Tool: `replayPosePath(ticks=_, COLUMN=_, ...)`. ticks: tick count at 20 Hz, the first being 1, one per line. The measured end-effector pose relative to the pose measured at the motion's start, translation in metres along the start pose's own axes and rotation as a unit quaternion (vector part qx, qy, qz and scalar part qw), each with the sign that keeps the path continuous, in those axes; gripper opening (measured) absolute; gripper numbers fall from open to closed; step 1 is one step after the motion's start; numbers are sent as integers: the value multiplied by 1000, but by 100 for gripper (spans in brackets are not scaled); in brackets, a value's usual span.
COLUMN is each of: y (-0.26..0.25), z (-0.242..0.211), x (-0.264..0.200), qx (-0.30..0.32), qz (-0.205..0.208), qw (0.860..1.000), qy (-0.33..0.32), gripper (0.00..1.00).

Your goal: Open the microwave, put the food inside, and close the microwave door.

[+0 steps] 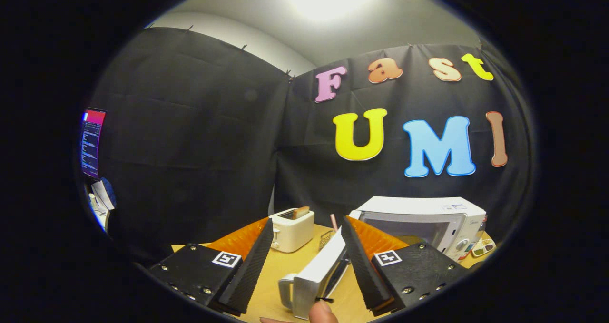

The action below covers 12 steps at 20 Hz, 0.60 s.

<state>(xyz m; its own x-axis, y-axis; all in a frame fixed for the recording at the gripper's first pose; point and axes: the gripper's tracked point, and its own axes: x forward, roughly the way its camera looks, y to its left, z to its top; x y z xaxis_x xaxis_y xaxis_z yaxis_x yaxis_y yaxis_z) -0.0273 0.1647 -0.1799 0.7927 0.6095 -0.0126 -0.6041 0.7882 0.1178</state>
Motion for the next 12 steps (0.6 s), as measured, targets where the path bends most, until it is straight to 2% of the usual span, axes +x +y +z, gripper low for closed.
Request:
replayPosePath(ticks=3, y=44, z=-29, x=5, qx=9, qz=50, qw=999, qy=16, gripper=87)
replayPosePath(ticks=8, y=72, z=-93, x=17, qx=-11, qz=86, qw=995, qy=48, gripper=87)
replayPosePath(ticks=10, y=76, z=-114, x=17, qx=-14, qz=88, qw=994, qy=59, gripper=83)
replayPosePath(ticks=12, y=69, z=-125, x=17, qx=-11, qz=67, qw=996, qy=56, gripper=60)
